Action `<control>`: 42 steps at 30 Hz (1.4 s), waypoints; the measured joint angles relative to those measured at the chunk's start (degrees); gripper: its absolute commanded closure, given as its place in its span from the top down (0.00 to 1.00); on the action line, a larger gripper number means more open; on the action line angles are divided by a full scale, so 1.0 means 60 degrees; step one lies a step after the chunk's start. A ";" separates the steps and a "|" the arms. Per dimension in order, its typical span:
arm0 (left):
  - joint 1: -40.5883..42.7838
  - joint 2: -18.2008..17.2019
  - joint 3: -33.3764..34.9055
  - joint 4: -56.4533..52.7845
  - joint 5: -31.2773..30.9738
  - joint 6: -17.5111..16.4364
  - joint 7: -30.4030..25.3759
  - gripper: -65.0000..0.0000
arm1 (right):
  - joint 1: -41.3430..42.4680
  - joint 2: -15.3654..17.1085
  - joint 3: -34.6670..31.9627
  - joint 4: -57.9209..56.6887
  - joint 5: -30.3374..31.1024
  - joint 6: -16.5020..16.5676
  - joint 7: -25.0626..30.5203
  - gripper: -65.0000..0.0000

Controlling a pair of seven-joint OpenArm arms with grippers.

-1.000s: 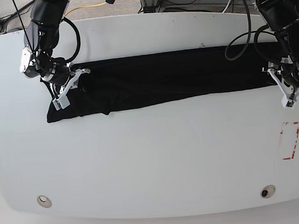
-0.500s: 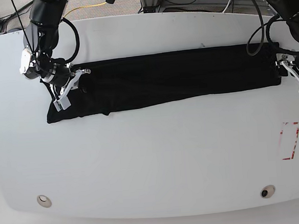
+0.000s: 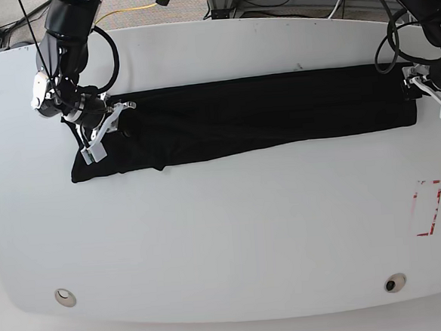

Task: Fold the T-shirt properly
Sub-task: 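Regrasp the strip ends with both grippers and pull them apart, then carry the left gripper's strip end toward the right gripper, folding it over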

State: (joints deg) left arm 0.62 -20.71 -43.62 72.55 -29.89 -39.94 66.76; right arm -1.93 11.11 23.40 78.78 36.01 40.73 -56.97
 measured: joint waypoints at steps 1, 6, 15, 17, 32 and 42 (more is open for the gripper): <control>0.0000 -0.0007 0.0000 -0.0044 0.0066 0.0000 -0.0153 0.72 | 0.0000 0.0000 0.0000 0.0004 0.0000 0.0004 0.0000 0.05; -0.0084 -0.0091 -0.0004 -0.0401 0.0022 -0.0004 -0.0433 0.72 | 0.0000 0.0000 0.0000 0.0004 0.0000 0.0004 0.0004 0.05; -0.0164 0.0058 0.0237 -0.0546 -0.0084 0.0000 -0.0645 0.63 | 0.0000 -0.0004 0.0000 0.0004 0.0004 0.0000 0.0000 0.05; -0.0226 0.0095 0.0430 -0.0532 -0.0142 -0.0004 -0.0510 0.56 | 0.0000 -0.0004 0.0000 0.0000 0.0004 0.0000 0.0000 0.05; -0.0182 0.0477 0.0539 -0.0470 -0.0423 -0.0033 -0.0386 0.06 | 0.0000 -0.0025 0.0033 0.0000 0.0000 0.0004 0.0000 0.05; 0.0922 0.0546 0.2007 0.3402 0.0481 0.0025 0.0484 0.06 | 0.0007 -0.0025 0.0047 -0.0015 0.0004 0.0000 0.0000 0.05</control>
State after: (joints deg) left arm 6.15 -17.43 -31.57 92.97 -27.00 -39.79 69.67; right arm -1.89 10.96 23.68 78.70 36.03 40.73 -56.97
